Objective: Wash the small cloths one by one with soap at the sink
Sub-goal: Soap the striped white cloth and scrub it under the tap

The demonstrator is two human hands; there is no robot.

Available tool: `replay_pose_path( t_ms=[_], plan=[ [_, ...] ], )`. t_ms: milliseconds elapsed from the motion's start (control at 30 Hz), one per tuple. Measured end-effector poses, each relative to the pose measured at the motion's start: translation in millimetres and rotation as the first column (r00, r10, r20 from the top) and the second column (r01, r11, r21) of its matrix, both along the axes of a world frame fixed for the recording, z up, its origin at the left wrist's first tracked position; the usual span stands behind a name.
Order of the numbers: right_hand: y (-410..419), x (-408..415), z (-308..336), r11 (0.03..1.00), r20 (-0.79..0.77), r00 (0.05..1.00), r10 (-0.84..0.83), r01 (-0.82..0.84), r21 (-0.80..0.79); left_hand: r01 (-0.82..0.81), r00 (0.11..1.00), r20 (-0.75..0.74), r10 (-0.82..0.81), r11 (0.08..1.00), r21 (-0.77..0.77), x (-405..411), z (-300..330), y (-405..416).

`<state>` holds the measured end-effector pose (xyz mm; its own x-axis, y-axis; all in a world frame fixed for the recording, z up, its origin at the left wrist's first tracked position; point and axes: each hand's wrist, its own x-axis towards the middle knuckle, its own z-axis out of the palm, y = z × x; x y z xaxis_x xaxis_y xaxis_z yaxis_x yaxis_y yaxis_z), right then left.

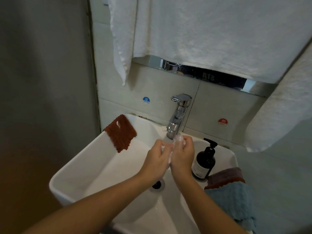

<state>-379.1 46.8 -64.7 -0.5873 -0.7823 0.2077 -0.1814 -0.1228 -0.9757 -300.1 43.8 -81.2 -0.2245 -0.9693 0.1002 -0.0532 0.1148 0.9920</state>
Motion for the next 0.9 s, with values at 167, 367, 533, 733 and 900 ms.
replay_pose_path(
  t_ms=[167, 367, 533, 733, 900],
  plan=[
    [14.0, 8.8, -10.9, 0.943, -0.114, 0.942, 0.316, -0.299, 0.145, -0.210, 0.972, 0.082, 0.219, 0.971, -0.112, 11.9, 2.8, -22.0],
    [-0.5, -1.1, -8.9, 0.985, 0.046, 0.998, 0.047, -0.054, 0.166, 0.024, 0.998, 0.059, -0.012, 0.977, -0.210, 1.7, 3.3, -1.6],
    [6.4, 7.0, 0.5, 0.983, 0.133, 0.975, 0.176, -0.181, 0.027, -0.146, 0.979, 0.115, 0.169, 0.972, -0.185, 12.4, 2.2, -18.8],
    [12.7, 9.5, -8.7, 0.973, 0.043, 0.976, 0.212, -0.215, 0.088, -0.118, 0.975, 0.178, 0.130, 0.990, -0.076, 6.7, 1.5, -19.1],
    [16.4, 1.8, 5.5, 0.980, -0.102, 0.976, 0.191, -0.184, 0.072, -0.087, 0.994, 0.047, 0.097, 0.979, -0.185, 6.0, 10.0, -6.1]
  ],
)
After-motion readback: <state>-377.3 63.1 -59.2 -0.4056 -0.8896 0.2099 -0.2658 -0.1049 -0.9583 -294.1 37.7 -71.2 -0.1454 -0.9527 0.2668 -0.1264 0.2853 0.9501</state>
